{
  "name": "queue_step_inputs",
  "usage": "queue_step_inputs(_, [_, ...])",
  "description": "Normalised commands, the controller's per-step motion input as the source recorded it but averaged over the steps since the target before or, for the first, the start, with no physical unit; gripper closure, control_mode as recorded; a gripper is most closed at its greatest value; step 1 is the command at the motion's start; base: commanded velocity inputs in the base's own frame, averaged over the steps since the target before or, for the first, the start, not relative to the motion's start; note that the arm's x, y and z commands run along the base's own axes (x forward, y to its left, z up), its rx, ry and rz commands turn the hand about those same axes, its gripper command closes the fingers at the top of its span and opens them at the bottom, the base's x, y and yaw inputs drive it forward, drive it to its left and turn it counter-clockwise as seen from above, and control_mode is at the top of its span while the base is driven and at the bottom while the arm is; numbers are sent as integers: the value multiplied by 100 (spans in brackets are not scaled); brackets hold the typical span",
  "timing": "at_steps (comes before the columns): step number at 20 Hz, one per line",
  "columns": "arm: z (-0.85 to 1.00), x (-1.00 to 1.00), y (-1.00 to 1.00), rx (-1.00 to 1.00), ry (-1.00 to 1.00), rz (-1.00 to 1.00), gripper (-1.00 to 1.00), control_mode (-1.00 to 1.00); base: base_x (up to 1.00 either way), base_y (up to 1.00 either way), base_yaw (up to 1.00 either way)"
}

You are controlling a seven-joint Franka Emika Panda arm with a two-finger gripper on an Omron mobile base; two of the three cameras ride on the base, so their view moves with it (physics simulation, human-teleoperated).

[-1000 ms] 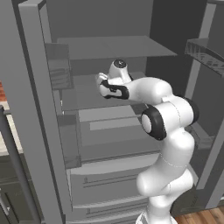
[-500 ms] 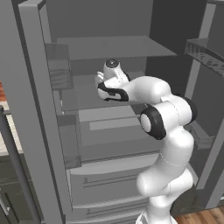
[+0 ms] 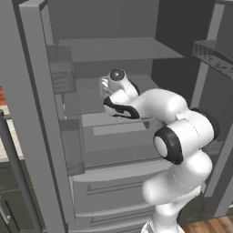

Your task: Place the tupperware containing the fish and eggplant meal in the microwave. Close the microwave door and press the start button to reheat the meal.

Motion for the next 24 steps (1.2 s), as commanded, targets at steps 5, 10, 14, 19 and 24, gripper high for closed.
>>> queue_step_inputs(5, [1, -100, -3, 1, -15, -6, 100, -100, 0, 0, 0])
queue_step_inputs(10, [18, -100, -7, 4, 0, -1, 100, -100, 0, 0, 0])
queue_step_inputs(14, [26, -100, -29, 1, 0, 0, 100, -100, 0, 0, 0])
queue_step_inputs(19, [34, -99, -48, 0, 0, 1, 100, -100, 0, 0, 0])
queue_step_inputs(24, [26, -88, -54, 0, 0, 4, 100, -100, 0, 0, 0])
